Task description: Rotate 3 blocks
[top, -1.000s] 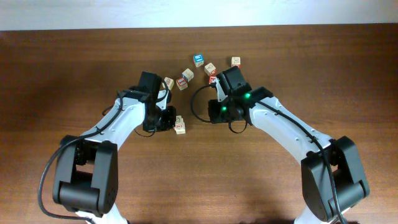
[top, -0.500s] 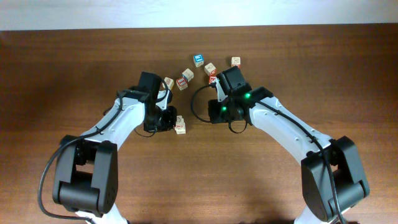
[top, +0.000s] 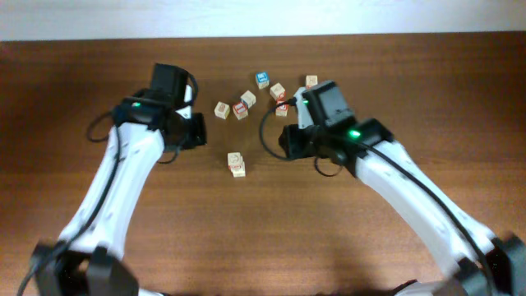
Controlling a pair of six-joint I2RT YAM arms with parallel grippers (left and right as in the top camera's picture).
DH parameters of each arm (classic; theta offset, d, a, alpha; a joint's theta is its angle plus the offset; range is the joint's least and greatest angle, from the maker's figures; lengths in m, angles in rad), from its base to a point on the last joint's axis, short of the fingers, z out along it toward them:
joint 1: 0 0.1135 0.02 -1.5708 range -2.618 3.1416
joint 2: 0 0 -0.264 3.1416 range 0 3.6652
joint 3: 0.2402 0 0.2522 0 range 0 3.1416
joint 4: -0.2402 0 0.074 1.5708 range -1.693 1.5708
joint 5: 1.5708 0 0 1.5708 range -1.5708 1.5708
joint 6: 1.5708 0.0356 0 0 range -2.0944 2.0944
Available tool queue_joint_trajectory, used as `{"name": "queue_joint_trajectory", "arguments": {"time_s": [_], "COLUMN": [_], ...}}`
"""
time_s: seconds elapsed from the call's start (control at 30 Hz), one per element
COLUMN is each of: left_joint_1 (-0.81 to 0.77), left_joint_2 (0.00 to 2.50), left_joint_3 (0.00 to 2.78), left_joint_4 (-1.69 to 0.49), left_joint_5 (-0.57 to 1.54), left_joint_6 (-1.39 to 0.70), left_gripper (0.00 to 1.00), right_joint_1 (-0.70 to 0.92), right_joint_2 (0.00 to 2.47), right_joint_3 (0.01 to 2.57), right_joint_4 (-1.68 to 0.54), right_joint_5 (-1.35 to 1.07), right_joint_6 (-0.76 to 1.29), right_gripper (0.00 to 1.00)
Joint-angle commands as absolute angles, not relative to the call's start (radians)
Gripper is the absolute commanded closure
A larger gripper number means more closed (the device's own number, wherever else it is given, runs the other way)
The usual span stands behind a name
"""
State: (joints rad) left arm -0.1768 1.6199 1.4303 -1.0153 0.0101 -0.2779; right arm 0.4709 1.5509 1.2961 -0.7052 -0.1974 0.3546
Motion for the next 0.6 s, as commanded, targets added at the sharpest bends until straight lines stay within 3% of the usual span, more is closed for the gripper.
{"name": "queue_joint_trajectory", "arguments": {"time_s": [0.0,0.07,0.1,0.2,0.3,0.47,0.57], "left_joint_1": [-0.175,-0.175,-0.175,-0.176,-0.176,-0.176,-0.176], "left_joint_2": [1.420,1.327,1.308,1.303,1.303,1.303,1.303], "left_joint_3": [1.456,1.456,1.456,1.455,1.455,1.455,1.455], "left_joint_4": [-1.042,-1.124,-1.168,-1.191,-1.191,-1.191,-1.191], "left_joint_5": [-0.178,-0.277,-0.277,-0.277,-0.277,-0.277,-0.277], "left_joint_6": [-0.283,-0.284,-0.284,-0.284,-0.284,-0.284,-0.284], "left_gripper": [0.70,0.01,0.01,0.01,0.01,0.01,0.01], "right_joint_1": [0.470,0.470,0.470,0.470,0.470,0.470,0.435], "right_joint_2": [1.326,1.116,1.013,0.741,0.621,0.607,0.586], "right_joint_3": [1.315,1.315,1.315,1.315,1.315,1.305,1.184], "right_joint_4": [-0.815,-0.936,-1.001,-1.111,-1.112,-1.156,-1.024], "right_joint_5": [-0.064,0.033,0.054,0.061,0.061,0.139,0.233], "right_joint_6": [0.344,0.344,0.344,0.345,0.345,0.310,0.304], "right_gripper": [0.36,0.16,0.02,0.02,0.02,0.02,0.02]}}
